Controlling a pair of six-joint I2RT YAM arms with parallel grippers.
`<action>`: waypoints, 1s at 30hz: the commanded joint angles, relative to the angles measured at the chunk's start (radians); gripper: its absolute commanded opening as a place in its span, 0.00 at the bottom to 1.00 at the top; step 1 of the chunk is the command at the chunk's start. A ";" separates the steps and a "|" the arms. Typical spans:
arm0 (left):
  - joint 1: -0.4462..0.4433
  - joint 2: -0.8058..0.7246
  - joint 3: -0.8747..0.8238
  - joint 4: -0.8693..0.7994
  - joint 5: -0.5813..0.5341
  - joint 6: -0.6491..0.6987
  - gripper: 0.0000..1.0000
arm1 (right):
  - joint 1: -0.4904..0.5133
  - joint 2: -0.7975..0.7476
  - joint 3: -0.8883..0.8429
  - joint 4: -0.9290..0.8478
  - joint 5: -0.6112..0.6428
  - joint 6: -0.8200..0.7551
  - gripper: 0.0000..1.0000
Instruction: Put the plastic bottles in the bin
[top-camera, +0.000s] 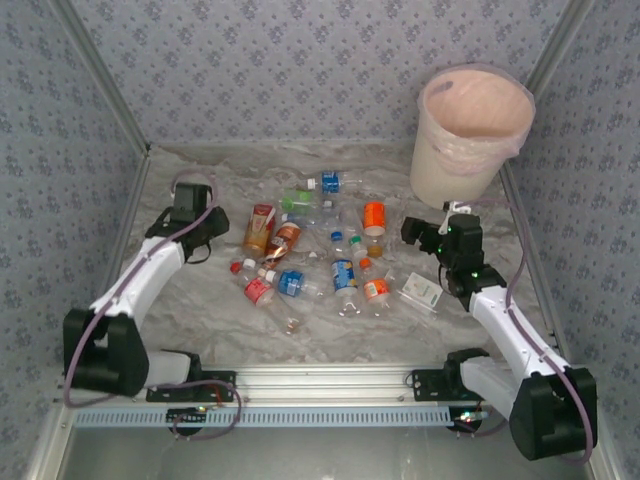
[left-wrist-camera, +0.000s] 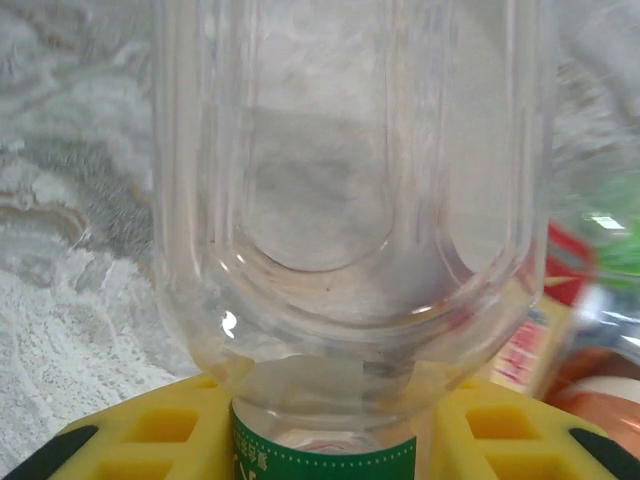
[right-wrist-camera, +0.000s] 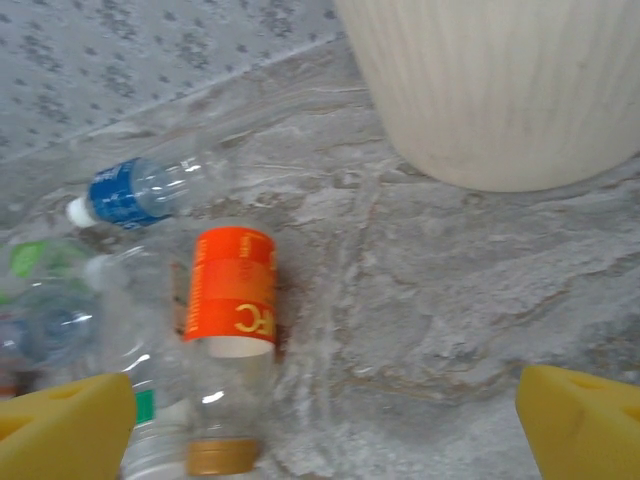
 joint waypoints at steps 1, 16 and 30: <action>-0.102 -0.063 0.050 -0.079 0.022 0.039 0.32 | 0.035 -0.022 0.044 0.014 -0.059 0.108 1.00; -0.573 0.054 0.192 0.062 0.121 0.204 0.31 | 0.169 0.025 0.168 0.163 -0.333 0.320 1.00; -0.639 0.205 0.312 0.216 0.279 0.329 0.30 | 0.225 0.119 0.283 0.107 -0.374 0.348 1.00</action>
